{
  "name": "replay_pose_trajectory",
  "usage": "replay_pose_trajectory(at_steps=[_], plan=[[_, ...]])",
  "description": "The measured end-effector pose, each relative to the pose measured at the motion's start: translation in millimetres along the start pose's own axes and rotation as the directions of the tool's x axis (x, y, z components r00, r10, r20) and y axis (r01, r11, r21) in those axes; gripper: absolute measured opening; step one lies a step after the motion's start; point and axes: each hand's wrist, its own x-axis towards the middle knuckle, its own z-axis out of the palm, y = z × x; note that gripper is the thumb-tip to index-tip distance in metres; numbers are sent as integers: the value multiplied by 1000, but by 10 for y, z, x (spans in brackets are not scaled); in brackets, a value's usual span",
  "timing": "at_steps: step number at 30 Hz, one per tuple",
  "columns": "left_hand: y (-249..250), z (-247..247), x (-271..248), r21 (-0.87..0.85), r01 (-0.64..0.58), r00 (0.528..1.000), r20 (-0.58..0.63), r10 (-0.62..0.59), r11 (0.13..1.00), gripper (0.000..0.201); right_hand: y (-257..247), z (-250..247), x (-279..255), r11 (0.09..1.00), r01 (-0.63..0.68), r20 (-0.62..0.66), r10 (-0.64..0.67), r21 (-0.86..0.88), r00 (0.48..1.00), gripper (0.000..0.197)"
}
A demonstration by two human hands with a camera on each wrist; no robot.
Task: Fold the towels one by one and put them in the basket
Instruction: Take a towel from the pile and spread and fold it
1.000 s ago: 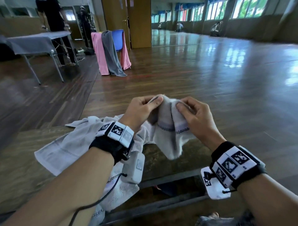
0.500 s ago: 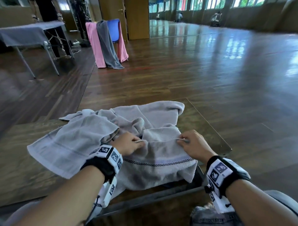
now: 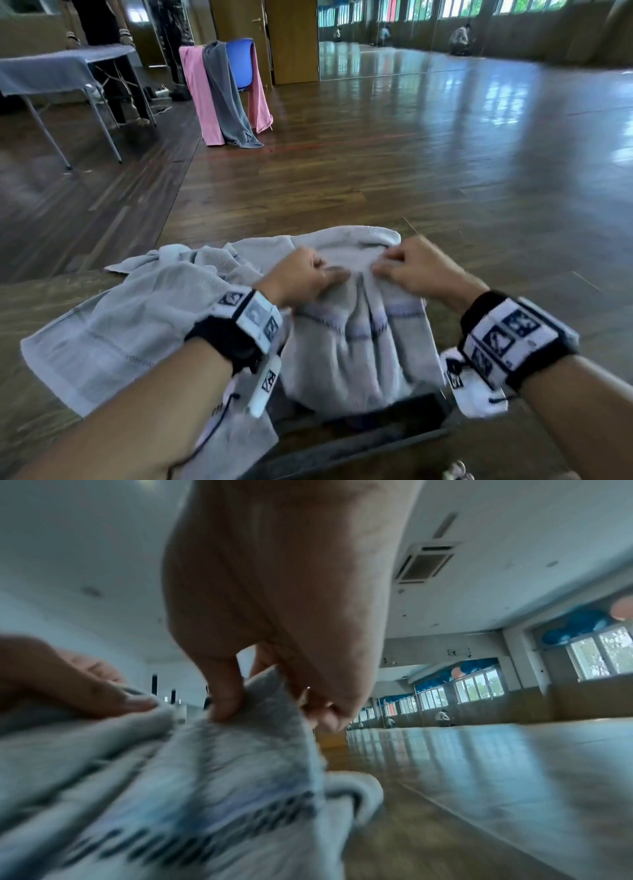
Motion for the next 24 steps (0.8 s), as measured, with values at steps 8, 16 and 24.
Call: replay_pose_trajectory(at_steps=[8,16,24], plan=[[733,-1058,876,226,-193,805,-521,286,955,33,-417,-1058,1128,983,181,-500,-170,-27,849,17],[402,-1439,973,499,-76,799,-487,352,863,42,-9,-1268,1276,996,40,-576,11,76,817,9],[381,-1265,929,-163,76,902,-409,-137,984,37,78,-1100,1278,966,151,-499,-26,211,866,17]])
